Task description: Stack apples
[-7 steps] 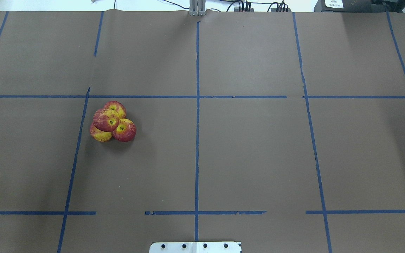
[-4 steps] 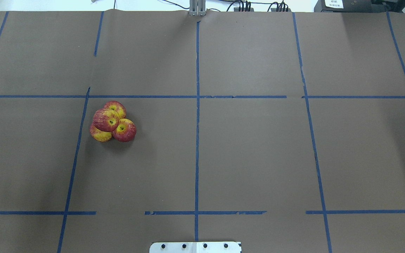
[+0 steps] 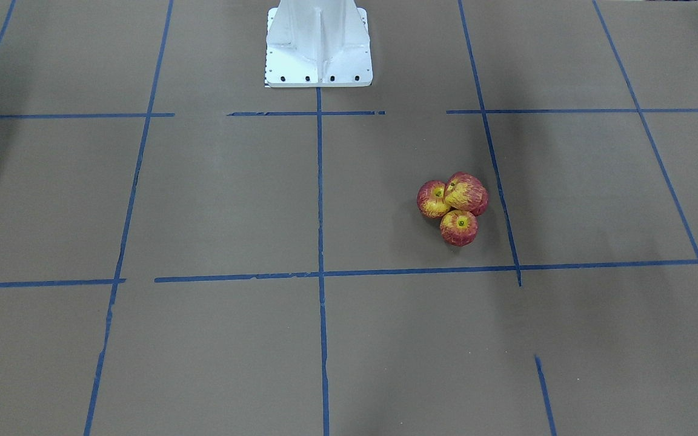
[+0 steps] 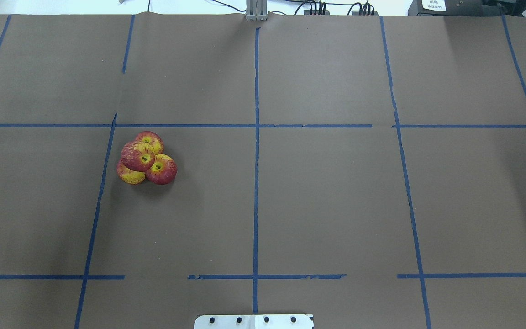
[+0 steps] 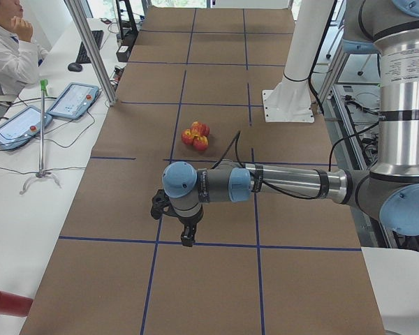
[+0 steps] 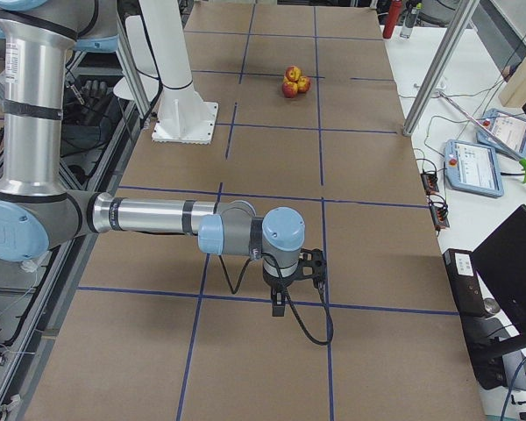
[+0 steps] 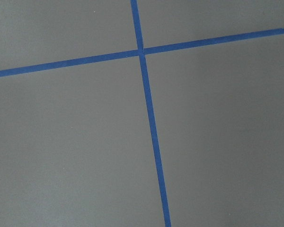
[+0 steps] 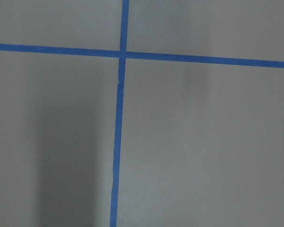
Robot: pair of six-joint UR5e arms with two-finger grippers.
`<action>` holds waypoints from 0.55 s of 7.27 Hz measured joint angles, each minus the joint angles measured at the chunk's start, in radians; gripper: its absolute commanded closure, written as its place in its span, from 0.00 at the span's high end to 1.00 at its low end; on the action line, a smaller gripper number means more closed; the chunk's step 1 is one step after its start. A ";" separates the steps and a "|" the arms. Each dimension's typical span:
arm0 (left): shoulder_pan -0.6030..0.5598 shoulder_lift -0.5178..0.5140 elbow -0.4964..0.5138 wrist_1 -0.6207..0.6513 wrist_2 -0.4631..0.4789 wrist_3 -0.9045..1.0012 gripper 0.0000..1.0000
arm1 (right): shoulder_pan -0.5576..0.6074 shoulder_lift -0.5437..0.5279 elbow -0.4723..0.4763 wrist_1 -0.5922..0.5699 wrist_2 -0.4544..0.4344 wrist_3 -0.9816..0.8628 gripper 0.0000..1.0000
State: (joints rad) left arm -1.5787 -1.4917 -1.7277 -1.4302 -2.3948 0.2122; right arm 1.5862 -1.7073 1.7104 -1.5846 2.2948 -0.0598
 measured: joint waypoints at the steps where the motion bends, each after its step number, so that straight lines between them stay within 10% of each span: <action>1: -0.004 -0.005 0.000 0.000 0.001 0.000 1.00 | 0.000 0.000 0.000 0.000 0.000 0.000 1.00; 4: -0.011 -0.006 -0.006 -0.001 0.002 -0.001 1.00 | 0.000 0.000 0.000 0.000 0.000 0.001 1.00</action>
State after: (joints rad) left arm -1.5900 -1.4980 -1.7342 -1.4312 -2.3926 0.2117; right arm 1.5861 -1.7073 1.7104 -1.5846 2.2948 -0.0590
